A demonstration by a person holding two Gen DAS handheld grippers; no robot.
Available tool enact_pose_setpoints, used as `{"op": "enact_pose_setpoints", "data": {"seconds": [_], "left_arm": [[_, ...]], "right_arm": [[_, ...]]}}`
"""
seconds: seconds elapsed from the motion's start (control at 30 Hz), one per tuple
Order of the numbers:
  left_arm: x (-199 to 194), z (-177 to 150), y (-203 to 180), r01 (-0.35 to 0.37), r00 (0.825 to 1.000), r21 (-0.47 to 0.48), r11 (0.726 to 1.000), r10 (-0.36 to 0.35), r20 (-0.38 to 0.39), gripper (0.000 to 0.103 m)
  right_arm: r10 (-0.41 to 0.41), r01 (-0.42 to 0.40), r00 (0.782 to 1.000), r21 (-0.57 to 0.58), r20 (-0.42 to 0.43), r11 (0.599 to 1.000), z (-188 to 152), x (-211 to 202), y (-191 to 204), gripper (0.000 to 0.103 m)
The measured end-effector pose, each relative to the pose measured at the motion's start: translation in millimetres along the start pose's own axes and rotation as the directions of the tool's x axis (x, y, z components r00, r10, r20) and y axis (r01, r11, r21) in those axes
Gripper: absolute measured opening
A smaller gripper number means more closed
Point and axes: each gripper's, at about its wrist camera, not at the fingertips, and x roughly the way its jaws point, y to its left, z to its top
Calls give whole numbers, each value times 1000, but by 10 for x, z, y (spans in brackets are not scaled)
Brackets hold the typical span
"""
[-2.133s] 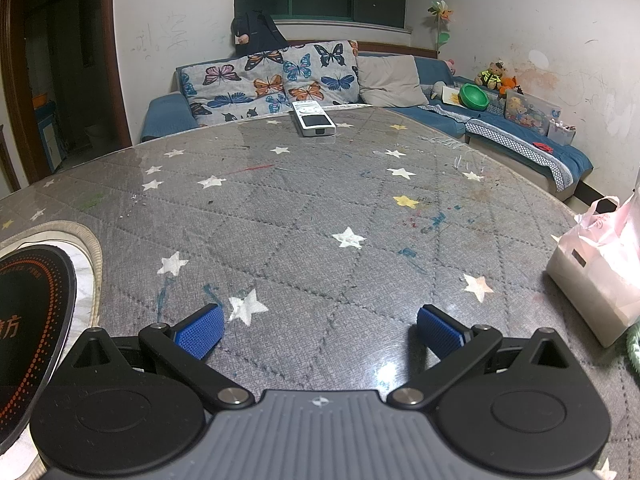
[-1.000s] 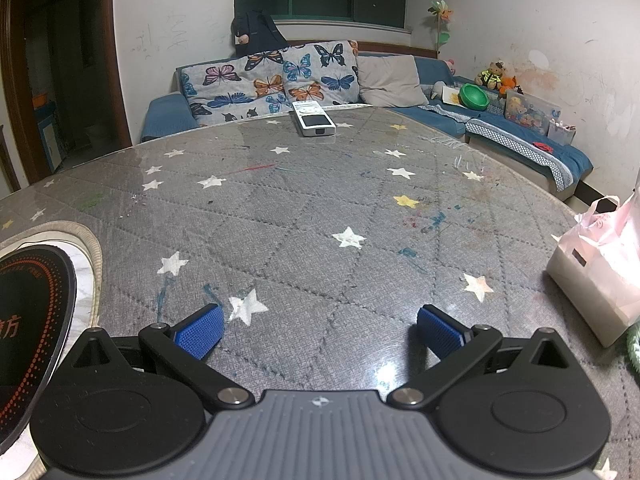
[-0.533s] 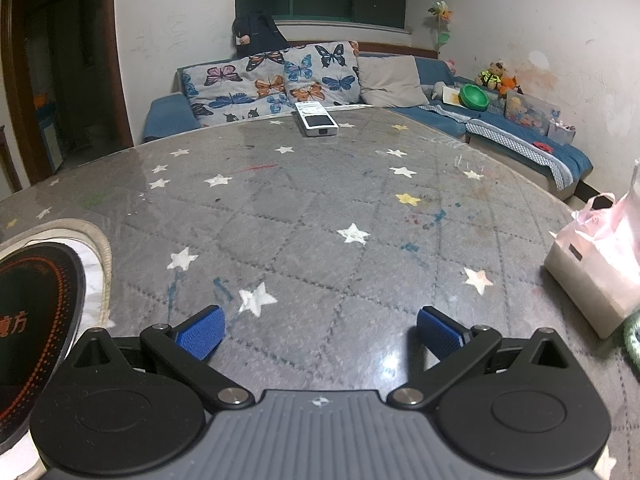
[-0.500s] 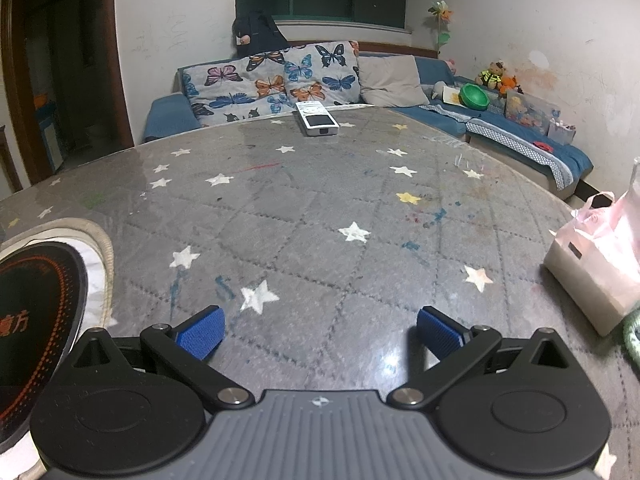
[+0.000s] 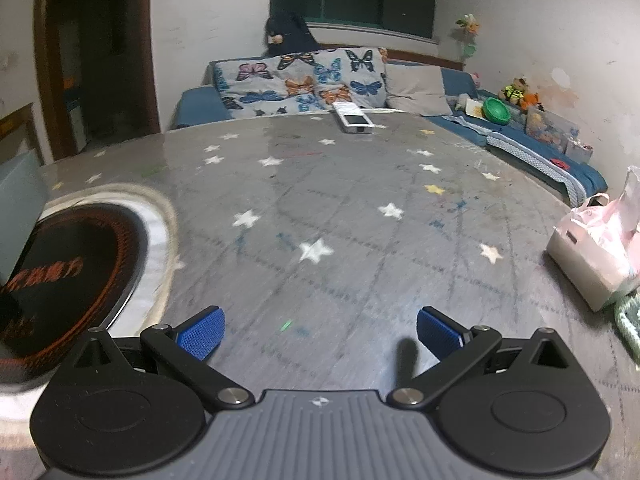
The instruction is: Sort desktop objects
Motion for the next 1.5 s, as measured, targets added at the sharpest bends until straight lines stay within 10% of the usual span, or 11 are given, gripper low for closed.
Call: {"op": "enact_pose_setpoints", "data": {"seconds": [1.5], "left_arm": [[0,1,-2,0,1000,0,1000,0,0,103]], "right_arm": [[49,-49,999,-1,-1,999,-238,-233,280,103]]}}
